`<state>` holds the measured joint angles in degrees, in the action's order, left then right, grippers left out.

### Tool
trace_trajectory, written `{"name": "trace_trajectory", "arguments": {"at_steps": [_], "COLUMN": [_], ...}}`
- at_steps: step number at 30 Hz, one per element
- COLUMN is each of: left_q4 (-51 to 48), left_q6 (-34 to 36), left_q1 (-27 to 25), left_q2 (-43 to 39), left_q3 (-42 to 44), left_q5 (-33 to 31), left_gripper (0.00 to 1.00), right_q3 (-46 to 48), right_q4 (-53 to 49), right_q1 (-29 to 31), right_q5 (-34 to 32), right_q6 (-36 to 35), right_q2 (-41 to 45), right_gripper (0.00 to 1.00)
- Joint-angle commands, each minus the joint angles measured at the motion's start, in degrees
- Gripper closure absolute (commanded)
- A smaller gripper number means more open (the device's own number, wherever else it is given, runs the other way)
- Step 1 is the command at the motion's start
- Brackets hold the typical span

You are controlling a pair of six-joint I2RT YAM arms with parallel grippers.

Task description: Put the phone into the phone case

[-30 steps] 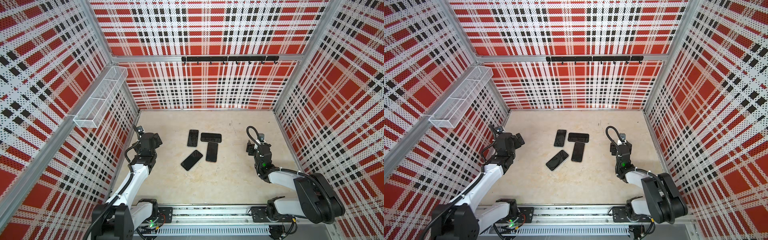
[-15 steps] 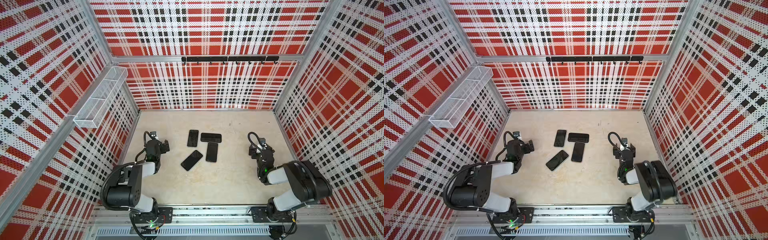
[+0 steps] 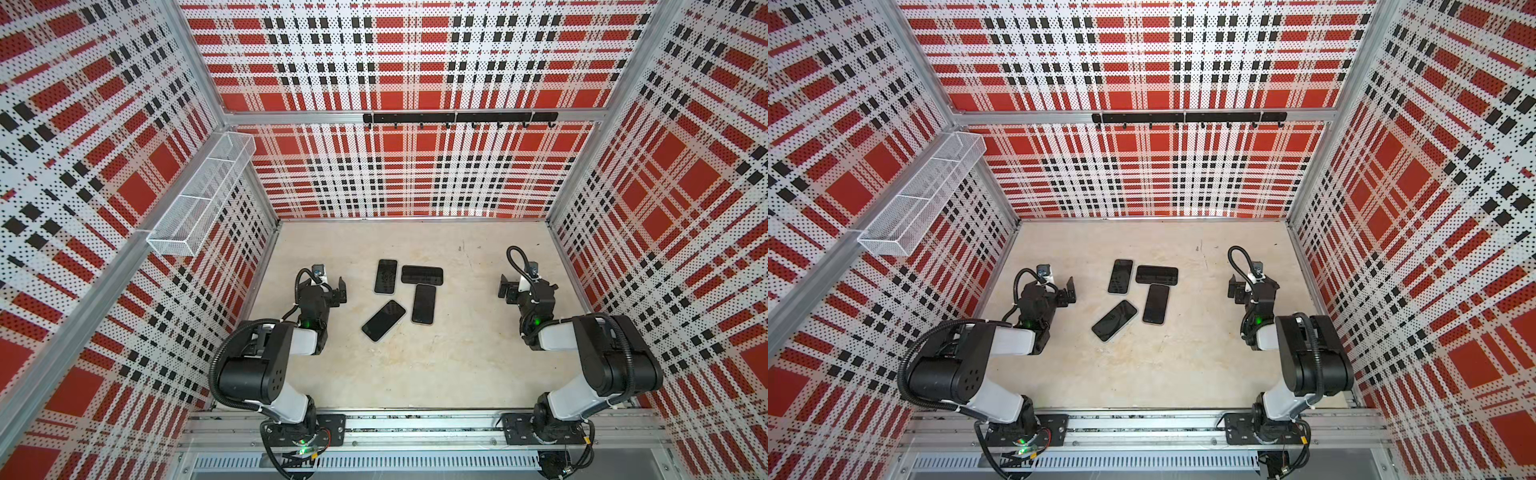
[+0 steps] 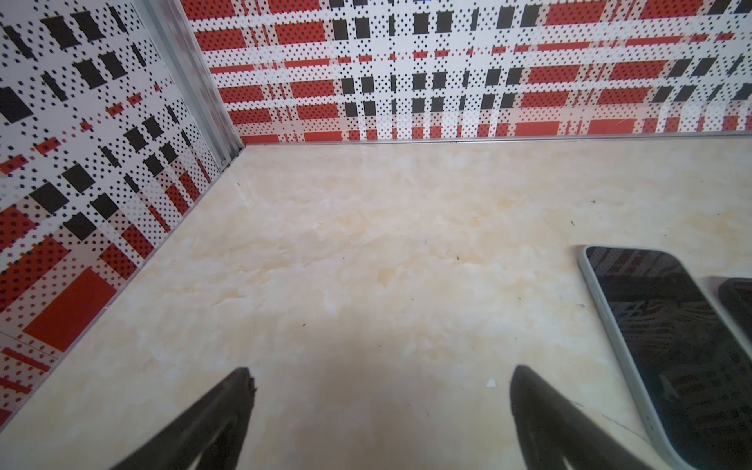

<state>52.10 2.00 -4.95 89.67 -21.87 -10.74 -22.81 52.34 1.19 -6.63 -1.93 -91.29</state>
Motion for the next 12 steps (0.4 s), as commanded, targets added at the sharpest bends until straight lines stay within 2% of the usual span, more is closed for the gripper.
{"name": "trace_trajectory", "arguments": {"at_steps": [1, 12], "left_q4": [2.3, 1.5], "left_q6": [0.7, 0.2], "left_q1": [-0.2, 0.4], "left_q2": [0.5, 0.4], "left_q3": [-0.8, -1.1], "left_q5": [-1.3, -0.3], "left_gripper": [0.01, 0.01], "right_q3": [0.2, 0.2], "right_q4": [0.8, 1.4], "right_q1": [0.0, 0.1], "right_q5": [1.0, 0.8], "right_q6": [0.0, 0.0], "right_q2": [0.5, 0.3], "right_gripper": [0.00, 0.00]}}
